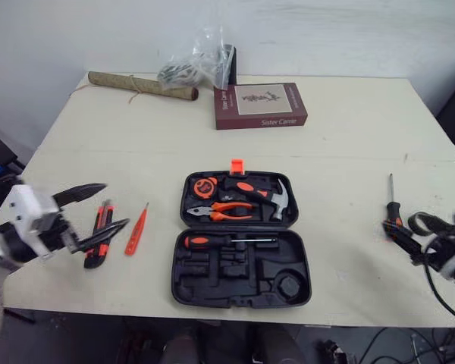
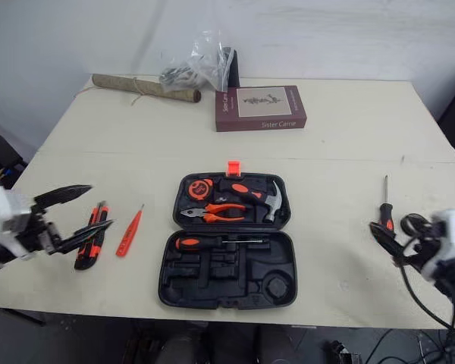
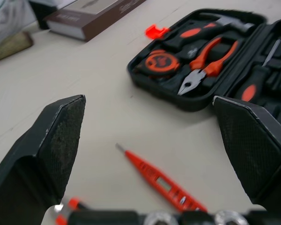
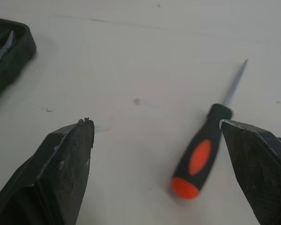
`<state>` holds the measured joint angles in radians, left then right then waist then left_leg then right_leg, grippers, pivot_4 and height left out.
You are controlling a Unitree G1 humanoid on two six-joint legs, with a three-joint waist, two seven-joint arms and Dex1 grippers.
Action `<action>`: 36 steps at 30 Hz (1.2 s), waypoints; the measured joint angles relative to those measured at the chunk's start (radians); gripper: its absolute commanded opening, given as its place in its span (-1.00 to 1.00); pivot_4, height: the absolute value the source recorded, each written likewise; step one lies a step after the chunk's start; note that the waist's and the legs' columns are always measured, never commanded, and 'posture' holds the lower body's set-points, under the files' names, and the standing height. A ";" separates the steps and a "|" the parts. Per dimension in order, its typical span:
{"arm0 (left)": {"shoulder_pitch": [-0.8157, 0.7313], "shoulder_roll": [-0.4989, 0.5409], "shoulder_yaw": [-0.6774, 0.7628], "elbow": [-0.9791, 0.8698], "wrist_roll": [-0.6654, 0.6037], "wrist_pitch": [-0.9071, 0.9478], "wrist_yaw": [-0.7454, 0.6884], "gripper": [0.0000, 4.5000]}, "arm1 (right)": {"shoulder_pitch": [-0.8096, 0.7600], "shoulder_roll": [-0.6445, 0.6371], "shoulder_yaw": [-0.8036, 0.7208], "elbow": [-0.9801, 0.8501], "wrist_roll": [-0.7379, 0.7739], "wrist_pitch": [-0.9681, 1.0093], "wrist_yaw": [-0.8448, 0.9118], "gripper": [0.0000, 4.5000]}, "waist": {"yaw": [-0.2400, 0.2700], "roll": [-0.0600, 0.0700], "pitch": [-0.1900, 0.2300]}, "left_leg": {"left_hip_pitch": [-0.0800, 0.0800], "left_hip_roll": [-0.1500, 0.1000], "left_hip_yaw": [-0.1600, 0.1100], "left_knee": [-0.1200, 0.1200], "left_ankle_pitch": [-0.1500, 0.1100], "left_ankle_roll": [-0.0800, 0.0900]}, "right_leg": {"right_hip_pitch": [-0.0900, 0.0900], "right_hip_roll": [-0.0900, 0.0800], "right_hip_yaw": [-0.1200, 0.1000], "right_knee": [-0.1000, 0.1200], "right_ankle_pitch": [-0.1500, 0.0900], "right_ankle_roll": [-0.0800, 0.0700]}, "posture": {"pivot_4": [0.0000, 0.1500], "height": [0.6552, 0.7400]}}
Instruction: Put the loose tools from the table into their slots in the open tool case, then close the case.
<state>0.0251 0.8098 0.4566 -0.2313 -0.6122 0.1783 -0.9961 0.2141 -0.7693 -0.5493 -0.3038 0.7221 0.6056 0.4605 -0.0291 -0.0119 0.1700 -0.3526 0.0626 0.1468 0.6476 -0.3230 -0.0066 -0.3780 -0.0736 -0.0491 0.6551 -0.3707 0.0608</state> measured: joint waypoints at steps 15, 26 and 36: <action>-0.154 -0.054 -0.252 -0.278 -0.092 0.175 0.033 0.97 | -0.209 0.100 0.068 -0.019 -0.103 0.292 -0.317 1.00 | -0.001 -0.001 0.001 | -0.001 0.001 0.001 0.002 0.003 -0.002 | 0.000 0.004 0.003 -0.001 0.001 0.002 | 1.00 1.00; -0.175 -0.080 -0.288 -0.315 -0.084 0.185 0.070 0.97 | -0.356 0.156 0.057 0.001 -0.109 0.534 -0.433 1.00 | 0.000 0.000 0.001 | -0.002 0.001 0.001 0.002 0.004 -0.002 | -0.001 0.005 0.003 -0.001 0.001 0.002 | 1.00 1.00; -0.174 -0.081 -0.290 -0.324 -0.058 0.183 0.075 1.00 | -0.406 0.201 0.042 0.077 -0.169 0.531 -0.449 0.43 | 0.000 0.000 0.001 | -0.002 0.001 0.001 0.001 0.004 -0.003 | -0.001 0.007 0.005 -0.002 0.001 0.002 | 1.00 1.00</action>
<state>-0.1491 0.7289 0.1666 -0.5557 -0.6701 0.3617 -0.9208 -0.1922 -0.5687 -0.5074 -0.2265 0.5535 1.1362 0.0112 -0.0292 -0.0123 0.1710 -0.3546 0.0640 0.1478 0.6489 -0.3193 -0.0092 -0.3789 -0.0666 -0.0445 0.6532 -0.3697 0.0628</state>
